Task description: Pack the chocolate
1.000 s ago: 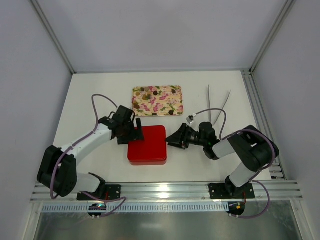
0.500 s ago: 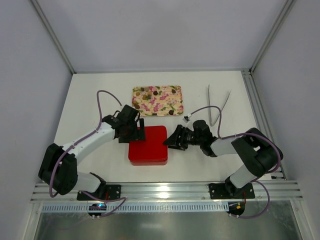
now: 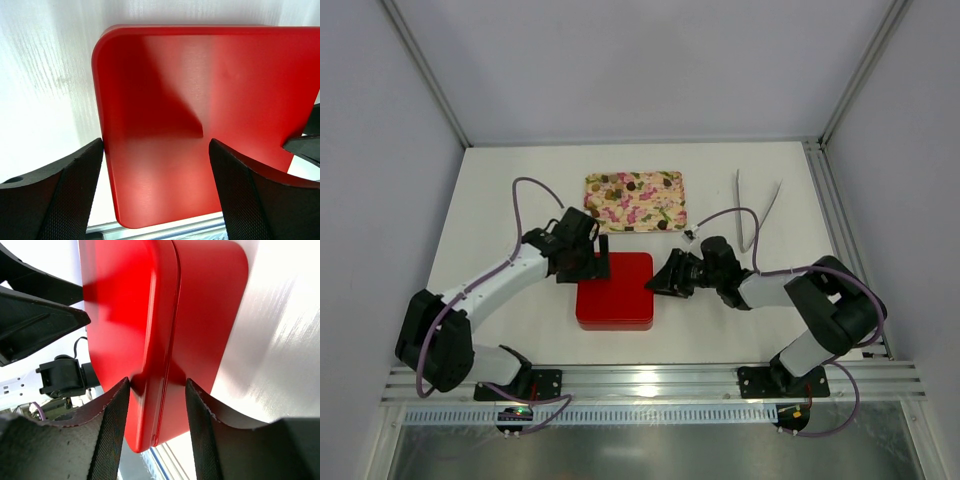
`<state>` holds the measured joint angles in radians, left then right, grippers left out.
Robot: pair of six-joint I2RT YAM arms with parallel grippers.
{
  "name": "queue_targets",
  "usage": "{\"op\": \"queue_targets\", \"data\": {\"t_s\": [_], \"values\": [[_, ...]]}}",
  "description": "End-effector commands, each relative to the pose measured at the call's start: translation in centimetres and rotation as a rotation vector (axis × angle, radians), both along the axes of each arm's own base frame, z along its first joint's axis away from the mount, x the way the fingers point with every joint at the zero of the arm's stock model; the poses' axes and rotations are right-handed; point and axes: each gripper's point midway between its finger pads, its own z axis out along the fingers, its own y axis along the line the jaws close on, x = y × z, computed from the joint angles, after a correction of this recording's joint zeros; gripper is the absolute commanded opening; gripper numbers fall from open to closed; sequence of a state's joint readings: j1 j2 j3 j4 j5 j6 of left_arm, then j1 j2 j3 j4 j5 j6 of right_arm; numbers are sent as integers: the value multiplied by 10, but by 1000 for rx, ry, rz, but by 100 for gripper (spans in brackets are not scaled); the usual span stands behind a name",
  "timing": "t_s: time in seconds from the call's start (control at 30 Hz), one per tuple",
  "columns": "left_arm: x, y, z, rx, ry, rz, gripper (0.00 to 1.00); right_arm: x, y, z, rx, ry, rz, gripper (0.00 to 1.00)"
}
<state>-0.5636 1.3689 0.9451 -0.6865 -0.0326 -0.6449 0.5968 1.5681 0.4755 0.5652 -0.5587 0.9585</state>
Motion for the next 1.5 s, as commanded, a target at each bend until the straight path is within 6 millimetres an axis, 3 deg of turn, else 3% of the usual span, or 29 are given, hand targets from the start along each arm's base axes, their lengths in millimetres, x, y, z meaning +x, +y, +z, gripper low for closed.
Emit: {"op": "queue_targets", "data": {"t_s": [0.0,0.3,0.53,0.73,0.83,1.17,1.47], "values": [[9,-10,25,-54,-76,-26,84,7,6,17,12,-75,5,50],[6,-11,21,-52,-50,-33,84,5,5,15,-12,-80,14,50],[-1,16,8,70,-11,33,85,0,4,8,-54,-73,33,56],[5,27,23,75,-70,72,91,2,3,7,-103,-78,32,59],[2,31,16,63,-34,74,89,5,0,11,-123,-87,20,59],[-5,7,-5,-82,34,40,87,7,7,26,-239,-147,48,59],[-11,-10,-9,-184,70,23,82,1,20,21,-309,-156,90,59]]}}
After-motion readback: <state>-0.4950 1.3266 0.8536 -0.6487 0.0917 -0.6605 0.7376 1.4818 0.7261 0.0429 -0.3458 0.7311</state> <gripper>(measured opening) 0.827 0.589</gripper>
